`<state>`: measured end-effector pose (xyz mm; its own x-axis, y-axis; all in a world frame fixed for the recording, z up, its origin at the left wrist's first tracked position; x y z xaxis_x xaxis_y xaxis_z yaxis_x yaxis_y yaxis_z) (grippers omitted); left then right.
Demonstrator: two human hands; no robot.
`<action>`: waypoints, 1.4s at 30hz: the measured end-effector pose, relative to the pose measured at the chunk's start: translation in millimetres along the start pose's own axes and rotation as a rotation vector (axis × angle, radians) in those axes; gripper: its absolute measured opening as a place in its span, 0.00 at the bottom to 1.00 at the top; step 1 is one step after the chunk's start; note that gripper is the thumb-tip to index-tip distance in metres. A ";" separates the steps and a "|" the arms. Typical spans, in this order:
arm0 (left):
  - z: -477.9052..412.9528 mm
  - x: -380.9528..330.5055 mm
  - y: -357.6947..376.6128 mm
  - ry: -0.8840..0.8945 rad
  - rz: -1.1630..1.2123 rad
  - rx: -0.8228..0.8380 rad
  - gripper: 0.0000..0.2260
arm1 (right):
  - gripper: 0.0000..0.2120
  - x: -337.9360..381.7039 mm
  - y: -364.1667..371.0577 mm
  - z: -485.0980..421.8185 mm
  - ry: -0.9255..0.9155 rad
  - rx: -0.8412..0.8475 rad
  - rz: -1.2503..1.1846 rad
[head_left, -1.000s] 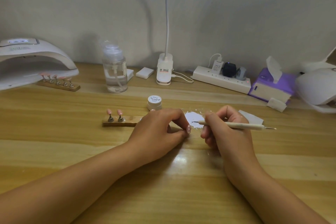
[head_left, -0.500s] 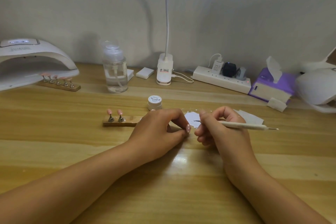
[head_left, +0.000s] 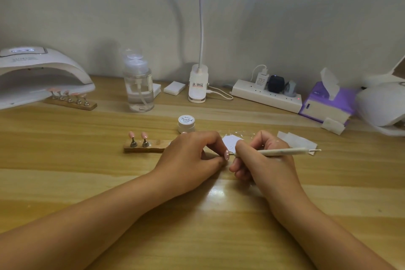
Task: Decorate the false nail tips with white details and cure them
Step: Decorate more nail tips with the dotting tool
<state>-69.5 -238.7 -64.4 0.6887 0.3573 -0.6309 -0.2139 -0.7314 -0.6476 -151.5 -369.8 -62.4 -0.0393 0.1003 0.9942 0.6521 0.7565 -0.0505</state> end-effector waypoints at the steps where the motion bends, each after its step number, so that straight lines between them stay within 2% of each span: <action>1: 0.0 0.3 0.2 -0.003 0.002 -0.002 0.06 | 0.12 -0.1 0.1 0.0 0.000 0.002 -0.002; 10: -0.2 0.7 0.3 -0.012 0.003 0.003 0.09 | 0.10 4.1 -1.4 1.6 -0.002 -0.027 -0.035; 14: -0.1 1.5 0.6 -0.012 -0.004 0.004 0.06 | 0.12 3.5 -0.2 1.6 -0.004 -0.005 -0.011; 25: -0.3 2.2 1.0 -0.017 0.013 -0.003 0.05 | 0.11 3.2 -0.3 2.3 -0.008 0.002 -0.022; 34: -0.4 1.2 1.6 -0.011 0.008 0.005 0.10 | 0.13 4.9 -5.6 0.7 -0.002 -0.102 -0.171; 42: -0.1 1.7 1.2 -0.021 0.005 0.005 0.10 | 0.10 7.5 -6.3 0.5 -0.011 -0.077 -0.158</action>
<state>-68.5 -239.0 -66.2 0.6728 0.3661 -0.6429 -0.2206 -0.7302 -0.6467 -156.2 -373.5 -54.7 -0.1541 -0.0085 0.9880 0.6933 0.7116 0.1142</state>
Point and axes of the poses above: each hand's wrist, its own z-axis away from the middle knuckle, its own y-axis out of the palm, x = y × z, the point moved 2 cm from there along -z, towards the middle knuckle, and after that the axes turned 8 degrees about -x, right-handed, at the moved point
